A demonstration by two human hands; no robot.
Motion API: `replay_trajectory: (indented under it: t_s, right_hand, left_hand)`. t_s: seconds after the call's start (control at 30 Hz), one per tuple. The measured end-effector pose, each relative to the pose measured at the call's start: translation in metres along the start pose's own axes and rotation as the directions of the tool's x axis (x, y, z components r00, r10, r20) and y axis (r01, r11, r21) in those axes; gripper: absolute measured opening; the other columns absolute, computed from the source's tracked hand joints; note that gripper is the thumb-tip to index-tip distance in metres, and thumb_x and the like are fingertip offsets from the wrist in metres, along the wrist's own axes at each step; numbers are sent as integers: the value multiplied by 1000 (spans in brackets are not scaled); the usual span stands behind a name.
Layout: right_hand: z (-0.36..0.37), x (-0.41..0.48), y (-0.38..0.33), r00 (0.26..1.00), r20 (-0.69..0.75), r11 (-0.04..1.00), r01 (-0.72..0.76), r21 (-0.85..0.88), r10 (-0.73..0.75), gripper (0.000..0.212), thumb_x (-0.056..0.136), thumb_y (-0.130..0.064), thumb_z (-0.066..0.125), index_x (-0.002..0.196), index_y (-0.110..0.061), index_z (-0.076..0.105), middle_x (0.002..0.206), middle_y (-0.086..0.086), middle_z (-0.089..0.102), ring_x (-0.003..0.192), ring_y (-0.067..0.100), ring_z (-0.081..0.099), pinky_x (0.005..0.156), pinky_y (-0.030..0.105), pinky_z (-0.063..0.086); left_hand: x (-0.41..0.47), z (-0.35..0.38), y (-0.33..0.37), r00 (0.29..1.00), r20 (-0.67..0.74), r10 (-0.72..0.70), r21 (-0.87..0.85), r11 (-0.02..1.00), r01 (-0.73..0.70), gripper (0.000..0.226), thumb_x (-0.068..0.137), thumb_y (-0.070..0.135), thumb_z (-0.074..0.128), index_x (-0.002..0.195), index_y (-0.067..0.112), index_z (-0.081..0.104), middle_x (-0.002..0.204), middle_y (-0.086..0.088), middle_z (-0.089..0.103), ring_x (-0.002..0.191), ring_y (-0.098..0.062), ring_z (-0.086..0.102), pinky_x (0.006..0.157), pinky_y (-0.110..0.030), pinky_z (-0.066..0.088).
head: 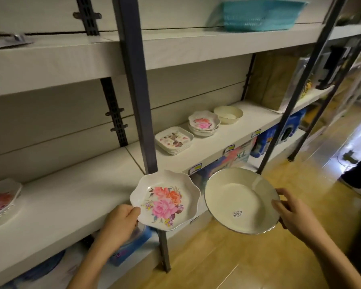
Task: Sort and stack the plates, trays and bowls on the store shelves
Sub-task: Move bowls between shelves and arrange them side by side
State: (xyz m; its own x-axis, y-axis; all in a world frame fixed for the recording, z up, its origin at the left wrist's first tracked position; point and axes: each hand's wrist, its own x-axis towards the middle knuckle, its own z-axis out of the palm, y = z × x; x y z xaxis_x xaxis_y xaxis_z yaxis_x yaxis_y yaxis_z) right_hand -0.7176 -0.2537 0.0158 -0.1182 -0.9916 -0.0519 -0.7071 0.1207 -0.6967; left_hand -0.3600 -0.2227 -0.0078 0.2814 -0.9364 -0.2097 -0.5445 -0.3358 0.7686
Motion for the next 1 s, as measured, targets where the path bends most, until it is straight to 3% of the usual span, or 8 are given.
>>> replay_trajectory:
  t_s: [0.17, 0.37, 0.5, 0.67, 0.8, 0.93, 1.0]
  right_hand:
    - [-26, 29, 26, 999, -44, 1000, -29, -2, 29, 21, 94, -11, 45, 114, -10, 52, 55, 10, 59, 47, 19, 48, 48, 29, 38]
    - [-47, 78, 45, 997, -61, 998, -46, 29, 48, 24, 95, -13, 45, 118, -11, 51, 59, 9, 61, 49, 19, 51, 49, 32, 42]
    - [-54, 121, 53, 997, -64, 999, -34, 23, 35, 24, 95, -16, 44, 119, -13, 51, 63, 11, 63, 51, 20, 51, 51, 32, 42]
    - [-66, 200, 57, 998, -54, 1000, -18, 23, 20, 23, 95, -16, 45, 118, -15, 51, 65, 11, 65, 50, 19, 52, 52, 33, 43]
    - [-68, 256, 61, 999, -53, 999, -4, 42, 6, 29, 95, -18, 45, 123, -14, 49, 69, 8, 66, 52, 19, 54, 50, 31, 44]
    - [-69, 297, 68, 1000, 1, 999, 1, 42, -1, 26, 95, -19, 45, 120, -14, 50, 68, 7, 65, 51, 18, 54, 51, 31, 44]
    - [-72, 317, 70, 1000, 29, 998, 7, 55, -8, 26, 95, -18, 45, 120, -14, 50, 66, 9, 63, 52, 18, 53, 51, 31, 44]
  left_hand:
    - [21, 34, 49, 999, 6, 51, -17, 999, -50, 36, 92, 13, 44, 56, 9, 46, 51, -2, 44, 50, -16, 39, 51, -28, 29]
    - [77, 64, 90, 999, -11, 50, 10, 999, -50, 35, 90, 17, 45, 56, 10, 51, 57, -7, 51, 59, -22, 48, 60, -30, 35]
    - [118, 85, 113, 998, -17, 63, 3, 998, -63, 31, 91, 17, 43, 65, 5, 55, 57, -7, 50, 55, -21, 44, 53, -28, 31]
    - [180, 97, 147, 997, -66, 37, 0, 999, -37, 35, 89, 18, 44, 56, 10, 51, 60, -7, 53, 64, -25, 50, 59, -30, 34]
    - [223, 104, 167, 995, -101, 8, -23, 1000, -10, 31, 74, 33, 41, 54, 11, 51, 57, -5, 52, 64, -25, 49, 58, -29, 33]
    - [260, 116, 182, 990, -142, -13, 29, 999, 17, 38, 89, 12, 44, 51, 9, 46, 52, -7, 46, 55, -23, 42, 53, -29, 28]
    - [277, 121, 187, 987, -157, -31, 68, 997, 42, 39, 90, 12, 43, 51, 11, 45, 52, -6, 48, 56, -23, 44, 53, -29, 29]
